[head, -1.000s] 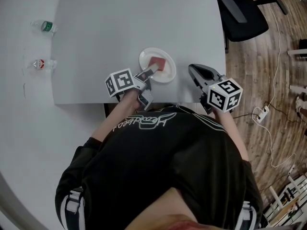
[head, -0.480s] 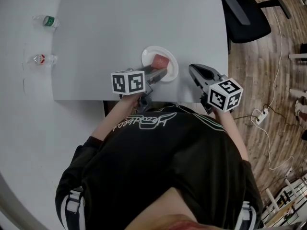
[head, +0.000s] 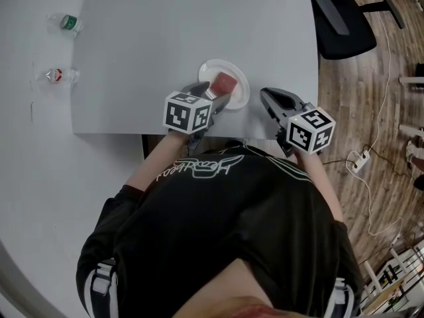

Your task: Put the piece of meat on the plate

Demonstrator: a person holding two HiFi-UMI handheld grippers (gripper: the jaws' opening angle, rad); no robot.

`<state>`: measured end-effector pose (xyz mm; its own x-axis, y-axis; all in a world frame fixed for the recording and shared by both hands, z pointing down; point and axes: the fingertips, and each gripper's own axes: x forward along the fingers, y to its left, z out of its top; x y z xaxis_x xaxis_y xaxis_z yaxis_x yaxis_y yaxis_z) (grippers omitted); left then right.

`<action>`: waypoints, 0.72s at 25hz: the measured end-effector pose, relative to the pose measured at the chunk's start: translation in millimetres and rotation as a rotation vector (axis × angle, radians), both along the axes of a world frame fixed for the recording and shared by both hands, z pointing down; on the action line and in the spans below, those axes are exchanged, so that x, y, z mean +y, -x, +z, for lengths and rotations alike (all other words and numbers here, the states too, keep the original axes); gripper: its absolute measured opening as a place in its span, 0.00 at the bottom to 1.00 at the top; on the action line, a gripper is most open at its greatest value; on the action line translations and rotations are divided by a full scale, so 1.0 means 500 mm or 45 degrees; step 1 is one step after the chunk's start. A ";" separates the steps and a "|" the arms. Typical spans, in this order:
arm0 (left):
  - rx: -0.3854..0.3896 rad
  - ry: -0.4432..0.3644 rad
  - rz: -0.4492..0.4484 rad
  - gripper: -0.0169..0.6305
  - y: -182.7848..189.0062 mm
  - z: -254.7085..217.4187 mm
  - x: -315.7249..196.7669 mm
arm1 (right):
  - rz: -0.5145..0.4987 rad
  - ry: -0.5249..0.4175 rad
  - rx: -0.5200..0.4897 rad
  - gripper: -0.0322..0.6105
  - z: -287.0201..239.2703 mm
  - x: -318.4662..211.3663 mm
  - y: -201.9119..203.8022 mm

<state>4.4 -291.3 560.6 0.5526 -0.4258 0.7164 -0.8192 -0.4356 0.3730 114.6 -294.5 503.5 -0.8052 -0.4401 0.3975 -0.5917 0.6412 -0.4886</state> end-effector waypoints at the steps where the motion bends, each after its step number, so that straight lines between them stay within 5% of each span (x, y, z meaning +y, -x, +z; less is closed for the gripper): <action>1: 0.000 0.003 0.000 0.49 0.001 0.000 0.001 | -0.003 0.001 0.001 0.08 0.000 0.001 0.001; 8: 0.137 0.015 -0.040 0.47 0.004 -0.028 0.012 | -0.016 -0.040 0.029 0.08 -0.010 0.019 0.014; 12: 0.278 0.030 -0.086 0.30 0.017 -0.058 0.021 | -0.001 -0.070 0.011 0.08 -0.031 0.032 0.029; 15: 0.358 -0.023 -0.076 0.07 0.020 -0.097 0.033 | 0.002 -0.087 0.005 0.08 -0.047 0.047 0.041; 18: 0.437 -0.065 -0.039 0.04 0.020 -0.133 0.054 | 0.002 -0.114 0.011 0.08 -0.067 0.072 0.057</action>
<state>-5.6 -264.2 494.2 0.7441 -0.4766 0.4682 -0.6628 -0.4381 0.6073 86.1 -258.7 470.2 -0.8011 -0.4752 0.3639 -0.5967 0.6812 -0.4242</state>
